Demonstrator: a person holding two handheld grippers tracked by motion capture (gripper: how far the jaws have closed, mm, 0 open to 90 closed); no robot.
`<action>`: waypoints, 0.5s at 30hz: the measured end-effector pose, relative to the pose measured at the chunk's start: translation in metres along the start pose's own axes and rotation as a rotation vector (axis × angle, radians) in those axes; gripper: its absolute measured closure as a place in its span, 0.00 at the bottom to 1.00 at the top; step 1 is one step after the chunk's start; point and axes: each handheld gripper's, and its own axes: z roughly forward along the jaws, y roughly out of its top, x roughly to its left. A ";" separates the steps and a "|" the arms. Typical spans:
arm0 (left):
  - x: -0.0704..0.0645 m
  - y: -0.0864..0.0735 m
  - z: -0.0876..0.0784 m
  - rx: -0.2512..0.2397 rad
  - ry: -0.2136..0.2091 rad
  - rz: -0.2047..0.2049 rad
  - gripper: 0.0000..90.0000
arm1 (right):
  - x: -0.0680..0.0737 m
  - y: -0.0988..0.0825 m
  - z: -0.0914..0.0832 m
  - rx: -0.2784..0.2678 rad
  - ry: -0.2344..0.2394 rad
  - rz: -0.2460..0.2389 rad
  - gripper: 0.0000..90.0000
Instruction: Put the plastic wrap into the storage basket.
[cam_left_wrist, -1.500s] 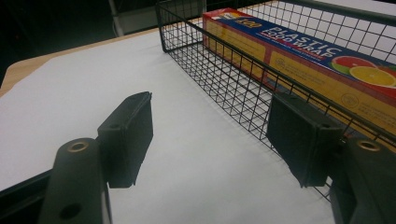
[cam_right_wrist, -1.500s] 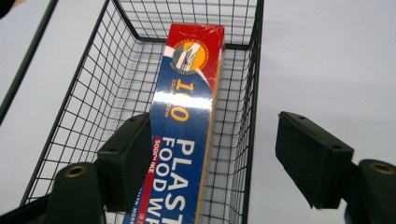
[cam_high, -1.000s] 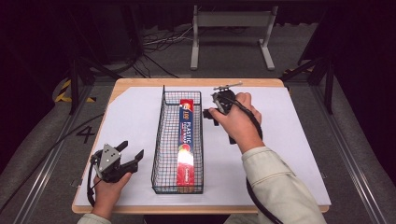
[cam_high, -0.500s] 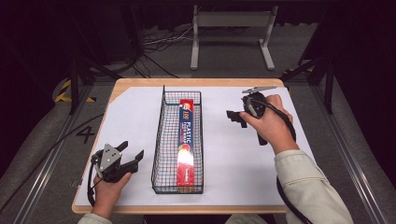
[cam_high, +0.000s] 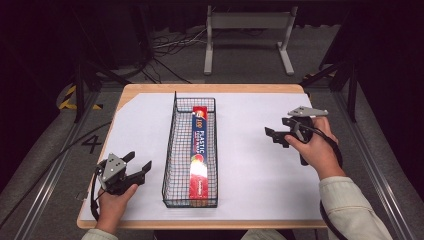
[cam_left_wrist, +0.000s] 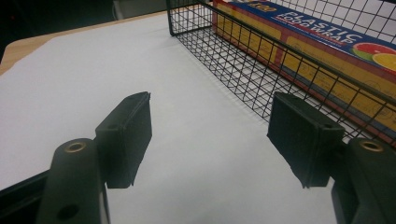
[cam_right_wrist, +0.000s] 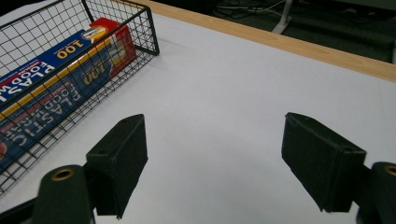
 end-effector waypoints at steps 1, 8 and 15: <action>0.000 0.000 0.000 -0.001 -0.002 -0.001 0.34 | -0.002 -0.006 -0.002 -0.010 0.004 0.001 0.26; 0.000 0.001 0.001 0.004 -0.022 -0.017 0.34 | -0.006 -0.039 -0.006 -0.029 0.019 -0.019 0.25; 0.000 0.000 0.003 0.010 -0.035 -0.020 0.34 | -0.006 -0.069 -0.007 -0.047 0.044 -0.002 0.24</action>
